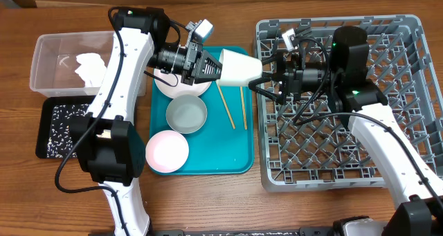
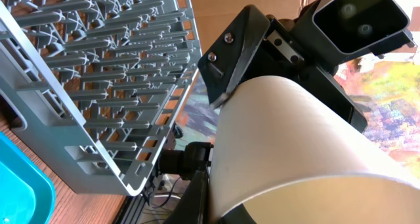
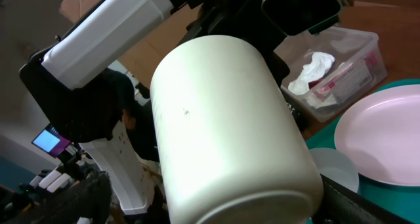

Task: Sort waste into correct bins and load items into the dishwasher
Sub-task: 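Hand the white cup from the left gripper to the right gripper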

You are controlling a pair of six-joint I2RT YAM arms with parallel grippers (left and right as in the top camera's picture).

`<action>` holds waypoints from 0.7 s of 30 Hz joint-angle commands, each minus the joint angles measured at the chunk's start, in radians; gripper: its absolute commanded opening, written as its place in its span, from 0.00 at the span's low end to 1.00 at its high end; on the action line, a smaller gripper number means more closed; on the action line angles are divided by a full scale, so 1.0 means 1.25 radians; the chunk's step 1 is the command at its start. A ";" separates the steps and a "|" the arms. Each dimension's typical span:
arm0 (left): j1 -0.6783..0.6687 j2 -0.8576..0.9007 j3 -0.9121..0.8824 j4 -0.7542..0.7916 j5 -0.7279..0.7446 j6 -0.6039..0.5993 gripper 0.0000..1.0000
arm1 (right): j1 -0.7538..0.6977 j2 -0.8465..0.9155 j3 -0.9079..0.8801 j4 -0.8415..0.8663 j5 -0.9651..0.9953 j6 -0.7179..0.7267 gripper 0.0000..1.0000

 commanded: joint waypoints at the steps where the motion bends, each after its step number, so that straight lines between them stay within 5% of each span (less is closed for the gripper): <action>1: -0.007 -0.018 0.013 0.000 0.018 0.018 0.04 | 0.030 -0.004 0.013 0.007 0.011 0.004 0.95; 12: -0.029 -0.018 0.013 0.000 0.017 0.018 0.04 | 0.039 -0.004 0.013 0.087 0.016 0.045 0.88; 18: -0.029 -0.018 0.013 0.000 0.014 0.018 0.04 | 0.039 -0.004 0.013 0.081 0.016 0.046 0.71; 21: -0.029 -0.018 0.013 0.000 0.013 0.018 0.16 | 0.039 -0.004 0.013 0.081 0.016 0.046 0.64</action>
